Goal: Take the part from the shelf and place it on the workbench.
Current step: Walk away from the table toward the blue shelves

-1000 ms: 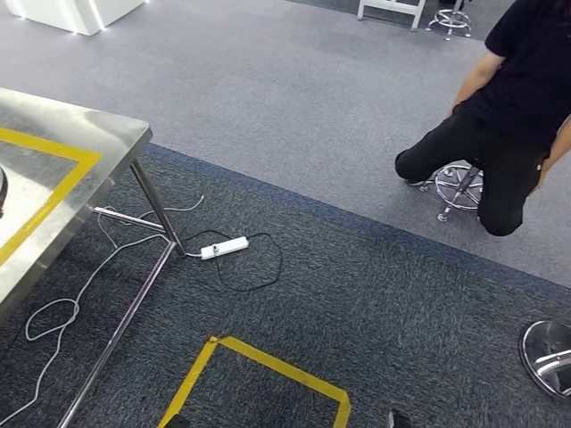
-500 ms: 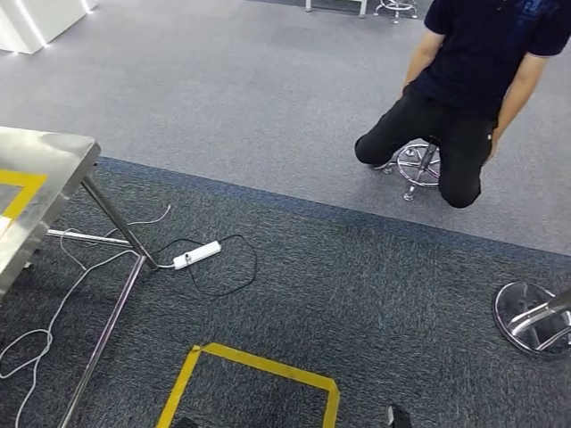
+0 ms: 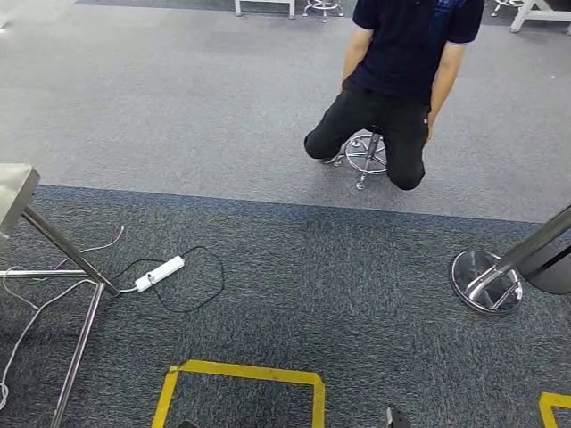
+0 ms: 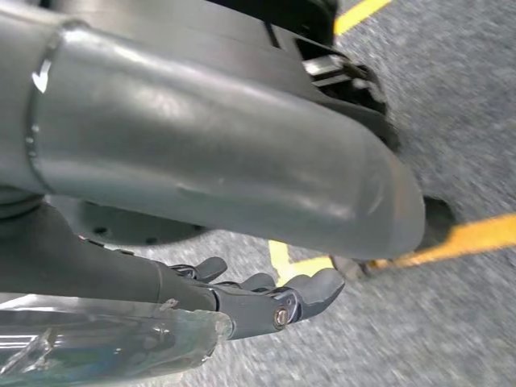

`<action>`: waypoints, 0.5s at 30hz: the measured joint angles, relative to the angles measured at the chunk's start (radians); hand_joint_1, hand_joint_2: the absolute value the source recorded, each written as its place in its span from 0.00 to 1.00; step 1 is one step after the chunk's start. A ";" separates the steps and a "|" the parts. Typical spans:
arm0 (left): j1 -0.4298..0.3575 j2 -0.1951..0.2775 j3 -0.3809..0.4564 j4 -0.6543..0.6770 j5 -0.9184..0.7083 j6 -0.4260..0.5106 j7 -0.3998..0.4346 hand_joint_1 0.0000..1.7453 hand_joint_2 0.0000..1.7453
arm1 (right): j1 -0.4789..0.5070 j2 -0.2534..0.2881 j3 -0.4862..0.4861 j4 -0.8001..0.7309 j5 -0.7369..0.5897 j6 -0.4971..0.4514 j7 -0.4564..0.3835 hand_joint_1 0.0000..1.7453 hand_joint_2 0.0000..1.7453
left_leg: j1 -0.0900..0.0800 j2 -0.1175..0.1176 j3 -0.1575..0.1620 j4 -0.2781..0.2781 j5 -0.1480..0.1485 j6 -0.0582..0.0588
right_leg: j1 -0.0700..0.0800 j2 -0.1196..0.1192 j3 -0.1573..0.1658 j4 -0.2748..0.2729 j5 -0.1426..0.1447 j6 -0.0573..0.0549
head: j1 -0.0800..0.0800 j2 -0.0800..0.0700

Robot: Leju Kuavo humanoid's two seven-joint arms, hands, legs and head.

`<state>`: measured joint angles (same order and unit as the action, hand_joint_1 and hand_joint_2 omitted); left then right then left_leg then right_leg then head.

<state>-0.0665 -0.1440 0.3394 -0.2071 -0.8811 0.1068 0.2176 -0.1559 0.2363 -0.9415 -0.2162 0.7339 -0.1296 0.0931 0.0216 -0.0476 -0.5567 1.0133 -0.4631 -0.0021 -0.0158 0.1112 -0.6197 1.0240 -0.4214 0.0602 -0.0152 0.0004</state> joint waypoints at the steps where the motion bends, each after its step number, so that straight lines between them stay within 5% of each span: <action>1: 0.000 0.000 0.000 0.000 0.000 -0.001 0.001 0.00 0.00 | 0.000 0.000 0.000 0.000 0.000 0.000 0.002 0.00 0.00 | 0.000 0.011 0.000 -0.001 0.001 0.008 | 0.001 -0.024 -0.014 0.025 -0.017 0.003 | 0.003 0.000; 3: 0.001 0.000 0.000 0.000 -0.001 -0.003 0.002 0.00 0.00 | -0.003 0.000 0.000 0.000 0.001 0.002 0.003 0.00 0.00 | -0.004 0.036 0.000 -0.002 0.001 0.018 | 0.003 -0.083 -0.068 0.143 -0.082 0.007 | 0.008 0.000; 5: 0.004 0.002 0.000 0.000 -0.001 -0.005 0.003 0.00 0.00 | -0.005 0.000 0.001 0.000 0.001 0.003 0.004 0.00 0.00 | -0.009 0.062 0.001 -0.002 -0.001 0.021 | 0.003 -0.102 -0.127 0.273 -0.138 0.009 | 0.009 0.000; 6: 0.004 0.003 0.000 0.000 -0.001 -0.006 0.003 0.00 0.00 | -0.004 0.000 0.001 0.000 0.001 0.003 0.004 0.00 0.00 | -0.011 0.075 0.001 -0.002 -0.002 0.022 | 0.003 -0.104 -0.135 0.295 -0.141 0.009 | 0.009 0.000; 8: 0.003 0.003 0.000 0.000 -0.001 -0.007 0.003 0.00 0.00 | -0.002 -0.001 0.001 0.000 0.001 0.003 0.005 0.00 0.00 | -0.012 0.096 0.005 -0.002 -0.005 0.020 | 0.004 -0.113 -0.088 0.217 -0.093 0.005 | 0.009 0.000; 11: 0.002 0.004 0.000 0.000 -0.001 -0.008 0.003 0.00 0.00 | -0.005 -0.001 0.001 0.000 0.001 0.003 0.006 0.00 0.00 | -0.018 0.121 0.015 0.000 -0.013 0.009 | 0.011 -0.167 0.019 0.030 -0.028 -0.006 | 0.007 0.000; 12: 0.001 0.004 0.000 0.000 -0.001 -0.008 0.003 0.00 0.00 | -0.006 -0.001 0.001 0.000 0.001 0.003 0.006 0.00 0.00 | -0.020 0.128 0.017 0.000 -0.014 0.004 | 0.014 -0.175 0.029 0.012 -0.025 -0.010 | 0.007 0.000; 15: 0.000 0.004 0.000 0.000 -0.001 -0.008 0.003 0.00 0.00 | -0.006 -0.001 0.002 0.000 0.001 0.004 0.006 0.00 0.00 | -0.017 0.138 0.018 0.000 -0.020 -0.012 | 0.016 -0.144 0.025 0.006 -0.018 -0.028 | 0.006 0.000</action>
<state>-0.0668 -0.1405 0.3391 -0.2071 -0.8824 0.0992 0.2209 -0.1619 0.2351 -0.9400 -0.2163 0.7348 -0.1261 0.0988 0.0049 0.0906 -0.5382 1.0137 -0.4827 -0.0143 0.0002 -0.0326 -0.5943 1.0301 -0.4395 0.0324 -0.0095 0.0004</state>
